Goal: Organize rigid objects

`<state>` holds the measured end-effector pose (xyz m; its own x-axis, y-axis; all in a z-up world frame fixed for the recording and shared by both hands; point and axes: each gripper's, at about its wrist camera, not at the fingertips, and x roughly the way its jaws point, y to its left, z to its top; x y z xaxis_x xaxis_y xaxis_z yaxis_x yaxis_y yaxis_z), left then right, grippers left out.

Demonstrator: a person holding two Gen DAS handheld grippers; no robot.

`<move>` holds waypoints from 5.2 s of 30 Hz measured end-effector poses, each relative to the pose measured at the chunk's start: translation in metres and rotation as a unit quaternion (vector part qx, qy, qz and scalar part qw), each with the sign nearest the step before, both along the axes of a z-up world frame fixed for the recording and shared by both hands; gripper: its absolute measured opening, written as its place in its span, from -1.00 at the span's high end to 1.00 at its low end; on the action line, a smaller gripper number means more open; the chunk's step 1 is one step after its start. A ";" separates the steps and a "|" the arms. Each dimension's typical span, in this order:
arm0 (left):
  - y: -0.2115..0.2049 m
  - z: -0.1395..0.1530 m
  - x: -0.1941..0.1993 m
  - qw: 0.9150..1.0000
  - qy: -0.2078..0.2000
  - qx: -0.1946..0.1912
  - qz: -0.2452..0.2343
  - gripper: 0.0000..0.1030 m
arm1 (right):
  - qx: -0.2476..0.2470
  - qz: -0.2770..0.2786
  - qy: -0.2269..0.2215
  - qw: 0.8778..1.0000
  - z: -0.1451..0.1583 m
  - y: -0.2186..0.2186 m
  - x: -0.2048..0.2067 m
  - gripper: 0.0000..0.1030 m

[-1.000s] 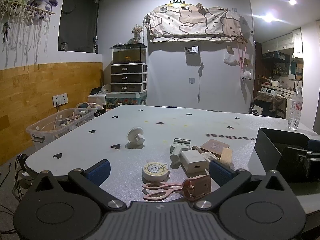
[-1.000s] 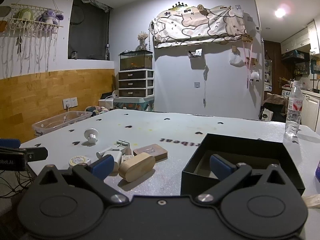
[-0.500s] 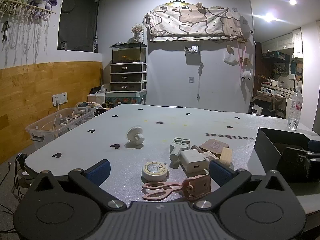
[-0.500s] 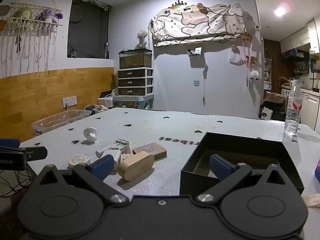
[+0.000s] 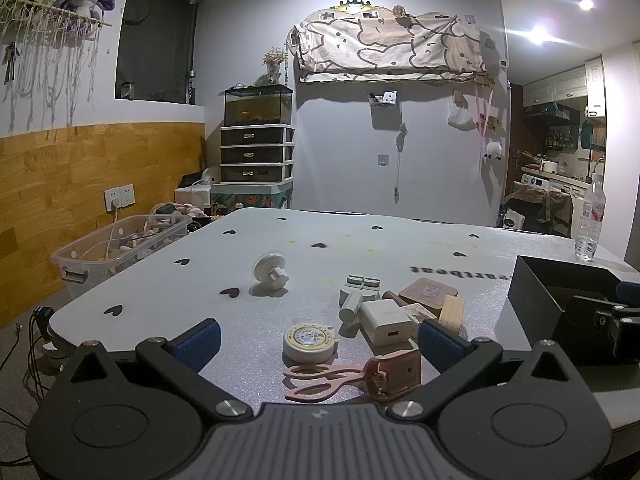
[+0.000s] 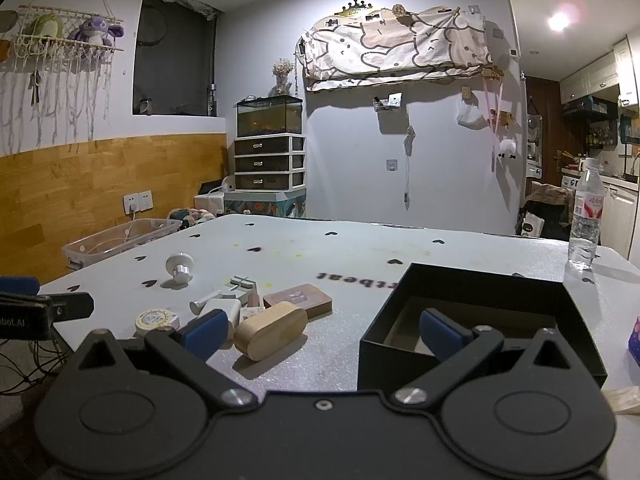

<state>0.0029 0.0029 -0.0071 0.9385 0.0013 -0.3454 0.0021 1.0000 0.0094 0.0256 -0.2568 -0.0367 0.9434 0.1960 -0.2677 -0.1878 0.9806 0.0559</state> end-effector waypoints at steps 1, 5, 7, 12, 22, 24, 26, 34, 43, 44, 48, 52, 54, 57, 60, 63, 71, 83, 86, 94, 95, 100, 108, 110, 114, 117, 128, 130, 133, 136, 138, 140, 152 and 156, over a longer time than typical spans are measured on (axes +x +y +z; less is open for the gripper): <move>0.000 0.000 0.000 1.000 0.000 0.000 0.000 -1.00 | 0.000 0.000 0.000 1.000 -0.002 0.000 0.001 -1.00; 0.000 0.000 0.000 1.000 0.000 0.000 0.000 -1.00 | 0.000 0.000 0.001 1.000 -0.001 -0.001 0.000 -1.00; 0.001 -0.001 0.000 1.000 0.001 -0.001 0.000 -1.00 | 0.000 0.000 0.001 1.000 -0.001 -0.001 0.000 -1.00; -0.001 -0.009 0.005 1.000 0.000 0.000 0.000 -1.00 | 0.000 0.000 0.002 1.000 -0.001 -0.001 0.001 -1.00; -0.012 -0.011 0.005 1.000 0.003 -0.001 -0.003 -1.00 | 0.000 0.000 0.003 1.000 -0.004 -0.002 0.001 -1.00; -0.011 -0.010 0.005 1.000 0.004 -0.001 -0.003 -1.00 | 0.000 0.000 0.003 1.000 -0.002 -0.002 0.001 -1.00; -0.012 -0.010 0.005 1.000 0.004 -0.001 -0.003 -1.00 | -0.001 0.001 0.003 1.000 -0.005 -0.003 0.002 -1.00; -0.012 -0.009 0.004 1.000 0.003 -0.001 -0.004 -1.00 | -0.002 0.000 0.002 1.000 -0.007 -0.005 0.002 -1.00; -0.012 -0.003 0.005 1.000 0.004 0.000 -0.006 -1.00 | -0.006 -0.007 -0.002 1.000 -0.002 -0.008 -0.003 -1.00; -0.012 -0.002 0.006 1.000 0.006 -0.001 -0.007 -1.00 | -0.006 -0.010 -0.002 1.000 0.000 -0.008 -0.003 -1.00; -0.015 -0.002 0.010 1.000 0.011 -0.002 -0.007 -1.00 | -0.008 -0.021 -0.007 1.000 0.006 -0.015 -0.003 -1.00; -0.017 -0.004 0.018 1.000 0.018 -0.004 -0.009 -1.00 | -0.009 -0.030 -0.008 0.999 0.013 -0.026 -0.001 -1.00; -0.017 -0.005 0.022 1.000 0.022 -0.005 -0.010 -1.00 | -0.004 -0.035 -0.011 0.999 0.016 -0.034 -0.001 -1.00; -0.020 -0.007 0.029 0.999 0.029 -0.006 -0.013 -1.00 | -0.006 -0.046 -0.012 0.999 0.021 -0.045 0.003 -1.00; -0.022 -0.010 0.036 0.999 0.038 -0.008 -0.018 -1.00 | -0.011 -0.061 -0.013 0.998 0.025 -0.057 0.006 -1.00; -0.025 -0.014 0.043 0.999 0.047 -0.011 -0.021 -1.00 | -0.009 -0.077 -0.008 0.997 0.029 -0.071 0.010 -1.00; -0.031 -0.027 0.061 0.997 0.072 -0.019 -0.022 -1.00 | -0.002 -0.128 0.027 0.991 0.032 -0.110 0.030 -1.00; -0.044 -0.045 0.086 0.993 0.109 -0.024 -0.036 -1.00 | 0.032 -0.159 0.134 0.978 0.022 -0.169 0.075 -0.87; -0.047 -0.049 0.090 0.992 0.113 -0.030 -0.048 -1.00 | 0.065 -0.149 0.168 0.972 0.016 -0.179 0.087 -0.69; -0.047 -0.054 0.097 0.991 0.115 -0.035 -0.066 -0.68 | 0.092 -0.142 0.229 0.959 0.003 -0.190 0.114 -0.13; -0.047 -0.054 0.097 0.991 0.114 -0.033 -0.067 -0.61 | 0.092 -0.140 0.238 0.957 0.001 -0.192 0.116 -0.04; -0.048 -0.053 0.095 0.991 0.112 -0.021 -0.072 -0.14 | 0.080 -0.134 0.261 0.953 -0.001 -0.195 0.124 0.15; -0.053 -0.052 0.096 0.989 0.114 -0.009 -0.096 -0.02 | 0.067 -0.136 0.296 0.943 -0.008 -0.200 0.137 0.50; -0.054 -0.051 0.099 0.988 0.116 -0.009 -0.097 -0.02 | 0.053 -0.142 0.300 0.942 -0.009 -0.200 0.139 0.69; -0.056 -0.048 0.106 0.988 0.118 -0.012 -0.100 0.12 | 0.049 -0.144 0.304 0.940 -0.011 -0.205 0.142 0.83; -0.058 -0.043 0.114 0.988 0.121 -0.016 -0.098 0.66 | 0.032 -0.141 0.302 0.942 -0.011 -0.202 0.144 0.86; -0.059 -0.038 0.129 0.983 0.149 -0.026 -0.108 0.69 | 0.025 -0.134 0.305 0.942 -0.011 -0.204 0.149 0.86; -0.059 -0.035 0.131 0.983 0.147 -0.028 -0.107 0.69 | 0.024 -0.132 0.304 0.943 -0.012 -0.204 0.150 0.86; -0.057 -0.026 0.132 0.985 0.134 -0.032 -0.104 0.69 | 0.023 -0.131 0.300 0.945 -0.013 -0.204 0.150 0.87; -0.057 -0.013 0.135 0.987 0.118 -0.035 -0.103 0.69 | 0.020 -0.129 0.296 0.946 -0.014 -0.202 0.147 0.87; -0.059 -0.004 0.139 0.988 0.106 -0.037 -0.106 0.69 | 0.017 -0.127 0.295 0.947 -0.013 -0.202 0.147 0.87; -0.065 0.006 0.145 0.988 0.098 -0.036 -0.115 0.69 | 0.010 -0.123 0.294 0.948 -0.012 -0.201 0.147 0.87; -0.154 0.062 0.200 0.971 0.075 -0.077 -0.214 0.69 | 0.029 -0.124 0.289 0.949 -0.013 -0.205 0.147 0.86; -0.197 0.062 0.212 0.958 0.099 -0.104 -0.246 0.69 | 0.047 -0.137 0.289 0.946 -0.013 -0.206 0.146 0.87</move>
<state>0.2154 -0.1937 0.0550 0.7232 -0.5134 -0.4619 0.4559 0.8573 -0.2391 0.1717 -0.4631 -0.0497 0.6634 0.0133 -0.7482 0.1613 0.9738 0.1603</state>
